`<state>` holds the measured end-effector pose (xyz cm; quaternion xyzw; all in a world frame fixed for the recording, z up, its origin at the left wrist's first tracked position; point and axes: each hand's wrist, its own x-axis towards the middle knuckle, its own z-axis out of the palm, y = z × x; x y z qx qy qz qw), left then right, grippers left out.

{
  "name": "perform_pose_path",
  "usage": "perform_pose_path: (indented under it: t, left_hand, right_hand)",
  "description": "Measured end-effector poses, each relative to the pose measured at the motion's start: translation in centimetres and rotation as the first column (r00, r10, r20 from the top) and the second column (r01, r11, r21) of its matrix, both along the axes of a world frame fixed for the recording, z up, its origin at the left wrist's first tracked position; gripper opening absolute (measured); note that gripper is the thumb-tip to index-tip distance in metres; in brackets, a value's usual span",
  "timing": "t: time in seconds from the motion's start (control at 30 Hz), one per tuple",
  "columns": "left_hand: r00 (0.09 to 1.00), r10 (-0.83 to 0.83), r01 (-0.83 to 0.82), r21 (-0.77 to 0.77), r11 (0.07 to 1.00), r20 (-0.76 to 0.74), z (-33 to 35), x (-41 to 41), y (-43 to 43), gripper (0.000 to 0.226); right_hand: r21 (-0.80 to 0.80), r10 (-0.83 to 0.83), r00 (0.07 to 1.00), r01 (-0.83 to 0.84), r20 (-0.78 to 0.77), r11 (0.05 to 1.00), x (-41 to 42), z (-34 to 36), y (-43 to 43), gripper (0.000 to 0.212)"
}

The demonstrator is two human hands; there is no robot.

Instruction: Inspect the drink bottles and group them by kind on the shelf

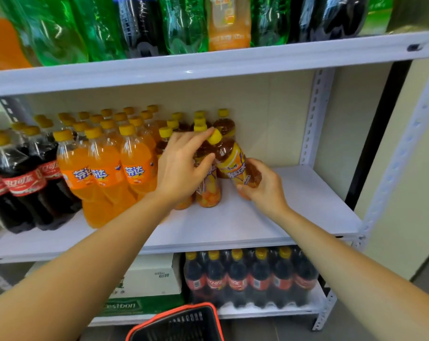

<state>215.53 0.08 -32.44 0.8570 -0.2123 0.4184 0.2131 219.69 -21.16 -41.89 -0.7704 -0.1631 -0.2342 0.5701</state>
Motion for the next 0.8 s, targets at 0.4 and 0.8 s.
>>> perform_pose_path:
  t: [0.4, 0.8]
  left_hand:
    - [0.994, 0.067, -0.037, 0.301, 0.953, -0.088, 1.1, 3.9, 2.2, 0.069]
    - [0.993, 0.071, -0.04, 0.305, 0.951, -0.091, 1.7, 3.0, 2.2, 0.067]
  right_hand:
    - [0.199, 0.04, 0.986, -0.007, -0.163, 0.98, 7.7, -1.1, 3.0, 0.063]
    - [-0.077, 0.045, 0.936, -0.076, -0.349, 0.994, 5.9, 1.0, 1.2, 0.092]
